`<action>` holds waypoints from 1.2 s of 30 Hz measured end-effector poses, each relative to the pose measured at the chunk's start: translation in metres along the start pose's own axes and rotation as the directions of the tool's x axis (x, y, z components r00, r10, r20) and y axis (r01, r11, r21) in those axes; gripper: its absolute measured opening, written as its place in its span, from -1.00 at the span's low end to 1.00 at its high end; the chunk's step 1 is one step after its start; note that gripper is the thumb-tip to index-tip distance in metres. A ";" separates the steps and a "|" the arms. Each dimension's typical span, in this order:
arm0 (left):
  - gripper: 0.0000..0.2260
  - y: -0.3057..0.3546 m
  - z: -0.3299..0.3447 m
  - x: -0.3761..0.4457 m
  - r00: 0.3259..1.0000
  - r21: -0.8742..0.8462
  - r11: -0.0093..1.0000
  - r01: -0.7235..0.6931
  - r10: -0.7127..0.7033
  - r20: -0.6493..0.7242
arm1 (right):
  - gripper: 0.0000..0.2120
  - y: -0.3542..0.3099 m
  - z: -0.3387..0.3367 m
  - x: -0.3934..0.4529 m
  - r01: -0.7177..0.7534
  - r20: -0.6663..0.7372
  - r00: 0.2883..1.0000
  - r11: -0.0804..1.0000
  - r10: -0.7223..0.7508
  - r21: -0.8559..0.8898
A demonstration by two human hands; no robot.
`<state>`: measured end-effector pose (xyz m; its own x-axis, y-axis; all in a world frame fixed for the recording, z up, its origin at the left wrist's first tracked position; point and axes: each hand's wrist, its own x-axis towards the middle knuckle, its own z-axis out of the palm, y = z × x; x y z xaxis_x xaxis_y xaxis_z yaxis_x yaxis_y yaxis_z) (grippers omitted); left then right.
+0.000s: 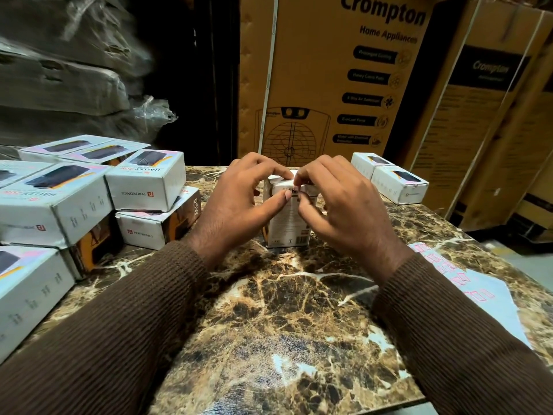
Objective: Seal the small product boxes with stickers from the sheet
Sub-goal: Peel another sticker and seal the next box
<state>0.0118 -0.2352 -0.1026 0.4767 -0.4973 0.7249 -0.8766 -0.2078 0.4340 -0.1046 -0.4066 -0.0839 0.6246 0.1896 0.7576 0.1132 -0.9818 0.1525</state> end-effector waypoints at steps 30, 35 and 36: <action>-0.68 0.001 -0.001 -0.001 1.000 0.014 1.000 -0.008 0.008 0.016 | -0.87 0.007 0.009 0.000 -0.135 -0.057 0.985 0.937 0.161 0.322; -0.69 0.001 -0.001 -0.001 1.000 -0.002 1.000 -0.003 0.003 0.014 | -0.89 0.003 0.012 0.003 -0.139 -0.059 0.985 0.948 0.163 0.287; -0.69 0.001 -0.001 -0.001 1.000 -0.003 1.000 -0.001 0.001 0.015 | -0.90 0.003 0.012 0.003 -0.142 -0.057 0.985 0.946 0.165 0.292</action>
<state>0.0102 -0.2344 -0.1025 0.4752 -0.5099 0.7171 -0.8767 -0.2050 0.4352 -0.0931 -0.4090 -0.0888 0.5900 0.0252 0.8070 0.2444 -0.9582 -0.1488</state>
